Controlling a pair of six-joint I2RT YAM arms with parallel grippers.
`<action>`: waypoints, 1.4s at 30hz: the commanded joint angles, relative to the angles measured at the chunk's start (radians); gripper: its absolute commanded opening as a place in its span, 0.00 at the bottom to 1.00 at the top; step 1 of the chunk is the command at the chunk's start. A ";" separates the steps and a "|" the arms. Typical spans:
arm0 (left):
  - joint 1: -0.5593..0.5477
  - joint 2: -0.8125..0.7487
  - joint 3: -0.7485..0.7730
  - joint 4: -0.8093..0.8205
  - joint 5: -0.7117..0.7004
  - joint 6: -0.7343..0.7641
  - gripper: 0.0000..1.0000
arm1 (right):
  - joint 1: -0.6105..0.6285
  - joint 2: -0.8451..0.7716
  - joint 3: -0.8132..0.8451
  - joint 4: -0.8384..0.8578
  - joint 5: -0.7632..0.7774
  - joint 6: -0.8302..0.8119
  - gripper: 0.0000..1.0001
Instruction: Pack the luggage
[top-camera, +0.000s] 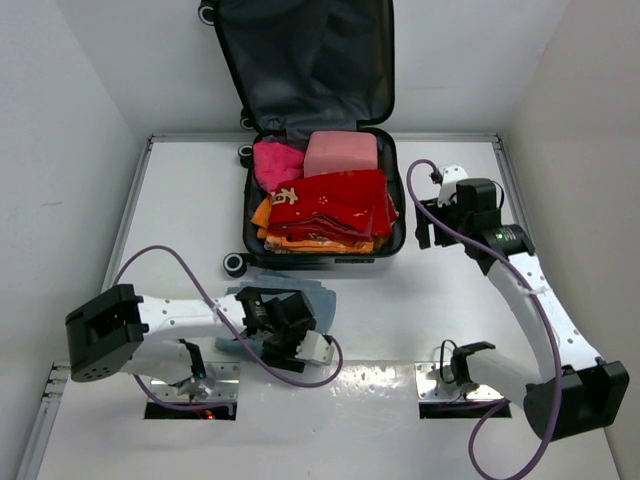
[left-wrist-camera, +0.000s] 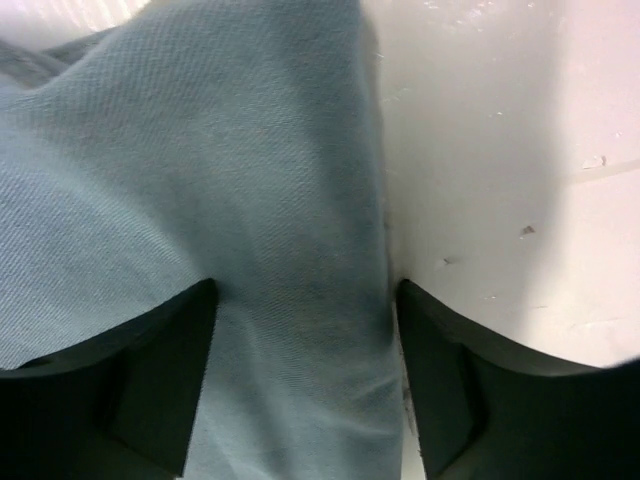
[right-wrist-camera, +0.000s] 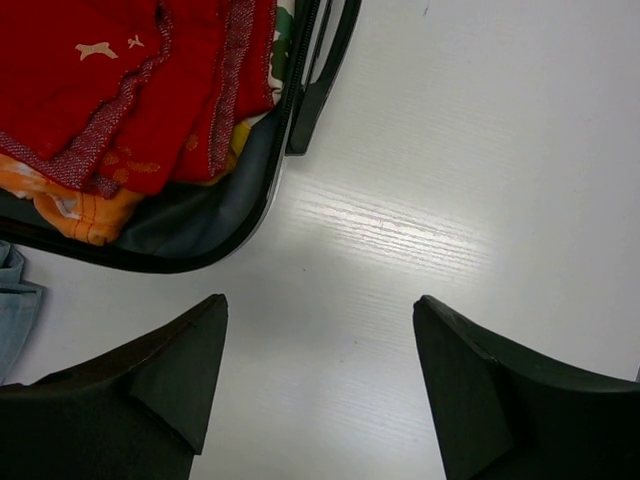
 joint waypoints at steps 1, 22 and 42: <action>0.046 0.084 -0.070 0.209 -0.043 0.041 0.72 | -0.001 -0.027 -0.012 0.004 0.008 -0.009 0.73; 0.322 -0.161 0.360 -0.198 0.474 0.188 0.00 | 0.002 0.033 -0.015 0.049 -0.075 0.001 0.66; 0.750 0.553 1.237 -0.371 0.558 0.422 0.00 | -0.001 0.335 0.214 0.075 -0.103 0.020 0.66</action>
